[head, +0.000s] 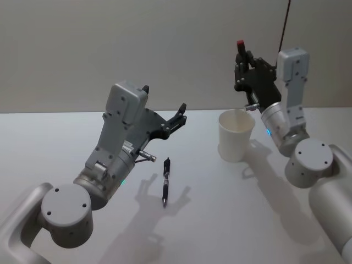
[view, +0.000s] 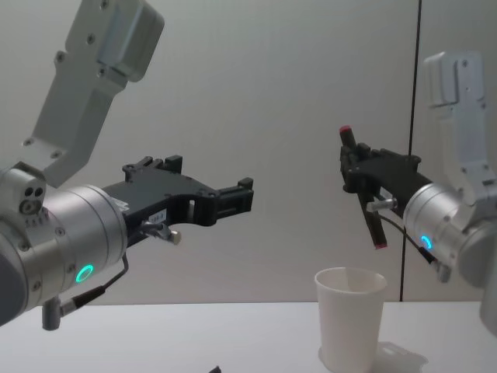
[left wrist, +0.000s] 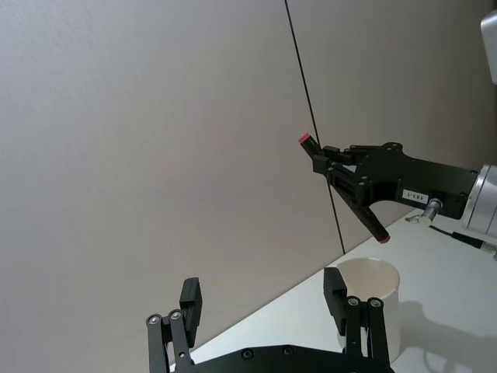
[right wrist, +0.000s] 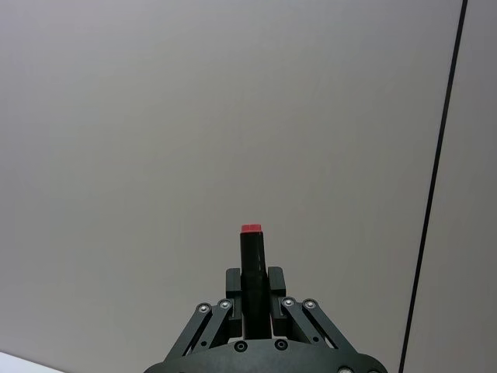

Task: Place the pen into the pen holder.

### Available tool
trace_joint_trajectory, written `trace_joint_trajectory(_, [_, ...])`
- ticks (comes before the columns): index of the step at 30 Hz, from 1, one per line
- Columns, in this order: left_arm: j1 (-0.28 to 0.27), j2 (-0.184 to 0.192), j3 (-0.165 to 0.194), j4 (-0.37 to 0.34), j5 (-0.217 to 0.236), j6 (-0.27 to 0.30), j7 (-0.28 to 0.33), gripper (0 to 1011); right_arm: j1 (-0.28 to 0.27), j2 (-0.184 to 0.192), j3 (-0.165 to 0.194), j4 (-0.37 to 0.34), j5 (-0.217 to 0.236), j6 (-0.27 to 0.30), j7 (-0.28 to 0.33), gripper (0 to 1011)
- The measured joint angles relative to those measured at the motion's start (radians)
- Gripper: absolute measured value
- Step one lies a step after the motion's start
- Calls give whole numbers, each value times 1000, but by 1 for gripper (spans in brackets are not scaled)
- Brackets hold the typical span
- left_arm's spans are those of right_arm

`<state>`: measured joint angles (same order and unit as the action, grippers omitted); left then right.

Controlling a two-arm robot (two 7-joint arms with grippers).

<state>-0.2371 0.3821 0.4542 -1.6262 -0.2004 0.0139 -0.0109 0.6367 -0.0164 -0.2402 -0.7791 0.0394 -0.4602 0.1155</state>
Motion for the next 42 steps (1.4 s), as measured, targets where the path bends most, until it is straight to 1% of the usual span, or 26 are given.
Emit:
trace_joint_trajectory(3, [0, 0, 0, 0, 0, 0, 0, 1003, 25, -11, -5, 59, -5, -44, -4, 185])
trace_joint_trajectory(6, [0, 0, 0, 0, 0, 0, 0, 1003, 41, -19, -8, 98, -8, -72, -6, 185])
trace_joint_trajectory(7, [0, 0, 0, 0, 0, 0, 0, 1003, 41, -19, -8, 98, -8, -72, -6, 185])
trace_joint_trajectory(10, [0, 0, 0, 0, 0, 0, 0, 1003, 62, -27, -10, 149, -10, -105, -9, 185])
trace_joint_trajectory(14, [0, 0, 0, 0, 0, 0, 0, 1003, 78, -33, -11, 190, -12, -129, -10, 185])
trace_joint_trajectory(35, [0, 0, 0, 0, 0, 0, 0, 1003, 133, -52, -2, 349, -15, -217, -7, 185])
trace_joint_trajectory(42, [0, 0, 0, 0, 0, 0, 0, 1003, 149, -59, 0, 398, -7, -255, -5, 185])
